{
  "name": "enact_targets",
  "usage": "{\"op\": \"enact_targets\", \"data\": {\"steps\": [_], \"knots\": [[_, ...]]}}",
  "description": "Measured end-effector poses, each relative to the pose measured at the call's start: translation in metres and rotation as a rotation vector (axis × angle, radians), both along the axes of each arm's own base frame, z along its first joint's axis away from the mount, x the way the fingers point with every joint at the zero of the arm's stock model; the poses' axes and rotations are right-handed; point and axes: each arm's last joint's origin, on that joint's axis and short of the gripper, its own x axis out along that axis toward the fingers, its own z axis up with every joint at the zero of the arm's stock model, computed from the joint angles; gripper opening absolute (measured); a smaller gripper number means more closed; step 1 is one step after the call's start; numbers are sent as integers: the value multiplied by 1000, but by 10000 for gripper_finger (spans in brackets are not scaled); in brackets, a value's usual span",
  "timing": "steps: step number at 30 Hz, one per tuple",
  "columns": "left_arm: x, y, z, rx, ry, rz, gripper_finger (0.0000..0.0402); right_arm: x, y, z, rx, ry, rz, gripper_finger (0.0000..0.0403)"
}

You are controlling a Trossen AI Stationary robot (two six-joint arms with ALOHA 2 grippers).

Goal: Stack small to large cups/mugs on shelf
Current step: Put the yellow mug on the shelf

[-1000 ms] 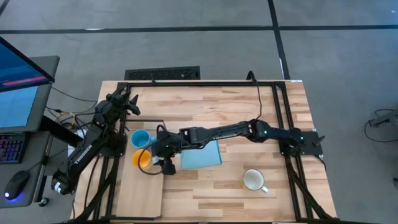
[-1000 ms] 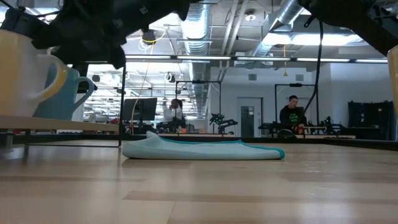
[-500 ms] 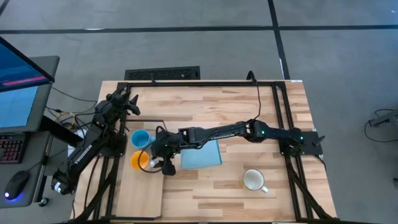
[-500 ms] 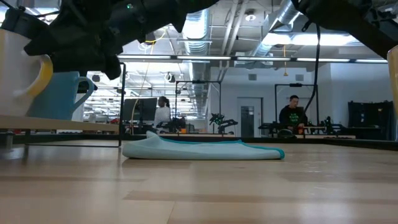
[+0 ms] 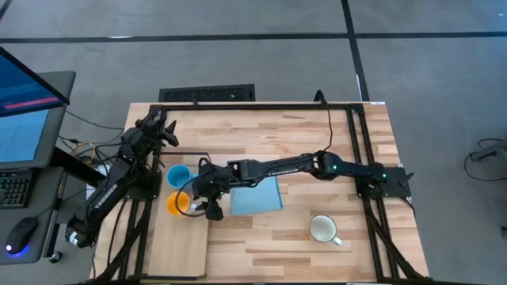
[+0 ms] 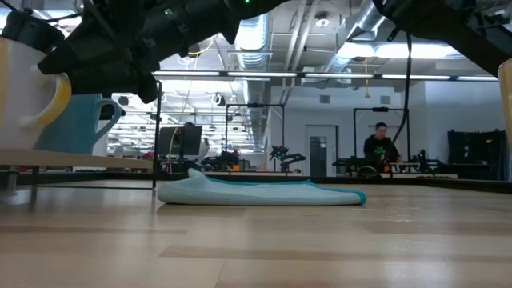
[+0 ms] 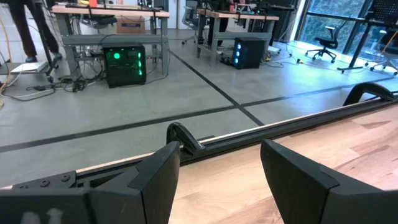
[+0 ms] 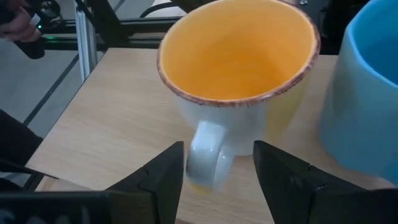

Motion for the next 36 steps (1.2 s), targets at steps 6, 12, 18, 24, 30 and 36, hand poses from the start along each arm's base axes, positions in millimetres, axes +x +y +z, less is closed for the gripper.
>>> {"op": "enact_targets", "data": {"steps": [6, 12, 18, 24, 30, 36], "knots": [[0, 0, 0, 0, 0, 0, 217, 0, 0, 0, -3, -1, -1, 216], [0, 0, 0, 0, 0, 0, 217, 2, 0, 2, 0, -33, -1, 216], [0, 0, 0, 0, 0, 0, 217, 3, 0, 5, 3, -65, -1, 216], [0, 0, 0, 0, 0, 0, 217, 4, 0, 5, 4, -68, -1, 216], [0, 0, 0, 0, 0, 0, 217, 4, 0, 5, 18, -61, -10, 216], [0, 0, 0, 0, 0, 0, 217, 3, -3, 2, 8, -28, -37, 216]]}}
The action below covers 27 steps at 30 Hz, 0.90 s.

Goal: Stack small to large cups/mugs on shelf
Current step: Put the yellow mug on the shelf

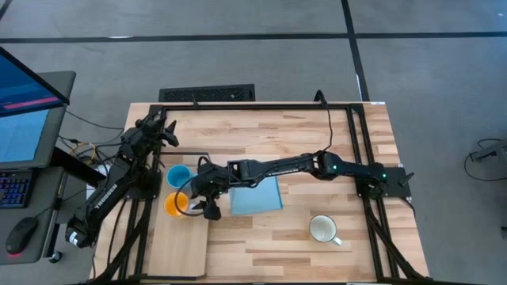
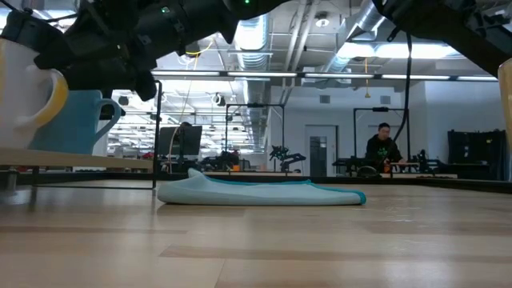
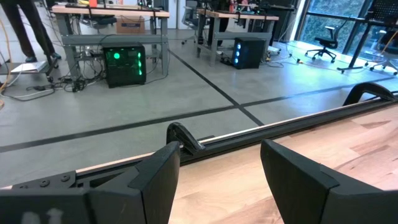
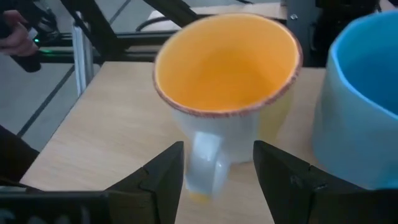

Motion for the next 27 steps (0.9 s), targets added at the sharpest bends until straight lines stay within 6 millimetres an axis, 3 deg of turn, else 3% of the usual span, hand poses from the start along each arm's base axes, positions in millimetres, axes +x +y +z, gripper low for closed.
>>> {"op": "enact_targets", "data": {"steps": [14, 27], "knots": [[0, 0, 0, 0, 0, 0, 217, -2, -1, -2, 24, 44, -24, 216], [0, 0, 0, 0, 0, 0, 217, -10, 2, -12, 76, 202, -72, 216]]}}
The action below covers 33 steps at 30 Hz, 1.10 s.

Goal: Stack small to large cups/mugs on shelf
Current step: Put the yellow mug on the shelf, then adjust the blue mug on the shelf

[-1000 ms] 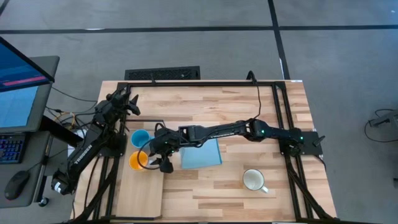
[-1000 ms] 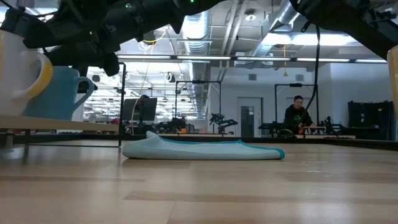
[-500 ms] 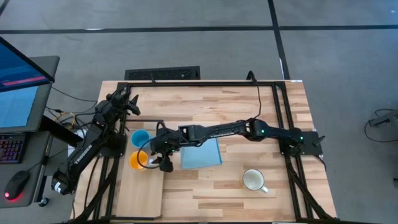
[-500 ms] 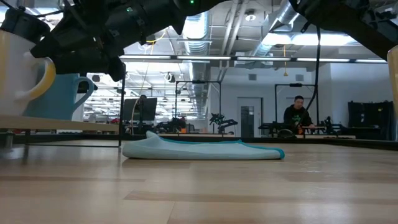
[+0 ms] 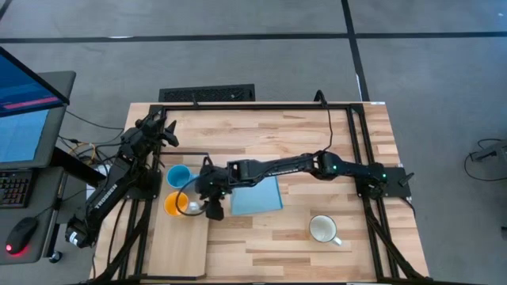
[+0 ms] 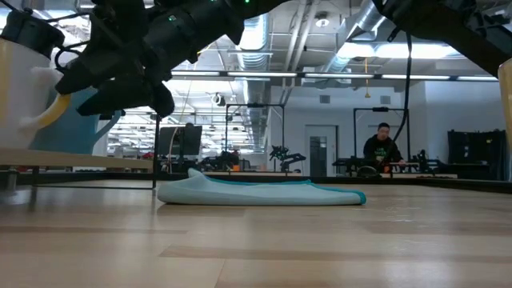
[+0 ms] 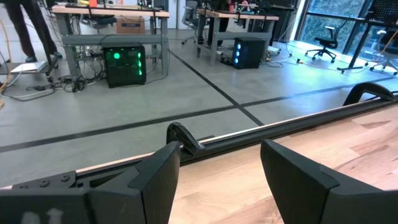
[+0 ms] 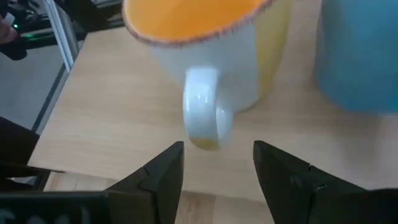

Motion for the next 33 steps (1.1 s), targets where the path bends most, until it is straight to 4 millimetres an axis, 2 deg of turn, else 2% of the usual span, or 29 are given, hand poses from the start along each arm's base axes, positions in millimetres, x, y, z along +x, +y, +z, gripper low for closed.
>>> {"op": "enact_targets", "data": {"steps": [6, 12, 25, 33], "knots": [[0, 0, 0, 0, 0, 0, 217, -5, -9, -6, 21, 103, -58, 216], [0, 0, 0, 0, 0, -1, 217, -8, -23, -10, -32, 166, -151, 216], [0, 0, 0, 0, 0, -1, 217, -6, -73, -2, -88, 158, -387, 216], [0, 0, 0, 0, 0, -1, 217, -6, -90, 5, -77, 136, -452, 216]]}}
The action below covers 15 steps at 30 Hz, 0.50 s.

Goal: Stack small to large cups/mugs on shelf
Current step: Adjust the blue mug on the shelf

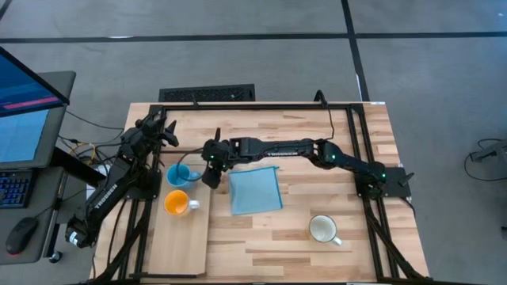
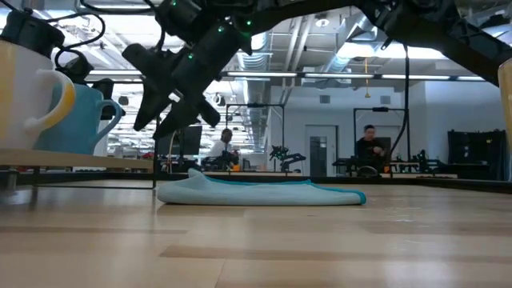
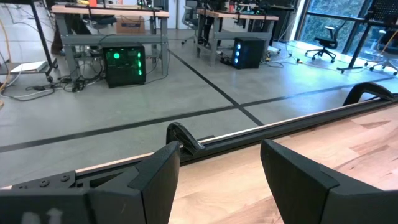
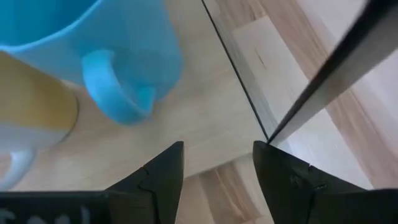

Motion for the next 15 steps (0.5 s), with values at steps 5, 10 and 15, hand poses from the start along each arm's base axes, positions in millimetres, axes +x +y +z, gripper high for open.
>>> {"op": "enact_targets", "data": {"steps": [5, 10, 15], "knots": [[0, 0, 0, 0, 0, 0, 217, 2, 4, 6, 8, -42, -6, 216], [0, 0, 0, 0, 0, 0, 217, 1, 14, 5, 3, -30, 17, 216], [0, 0, 0, 0, 0, 0, 217, -5, 27, 0, 5, 50, 44, 216]]}}
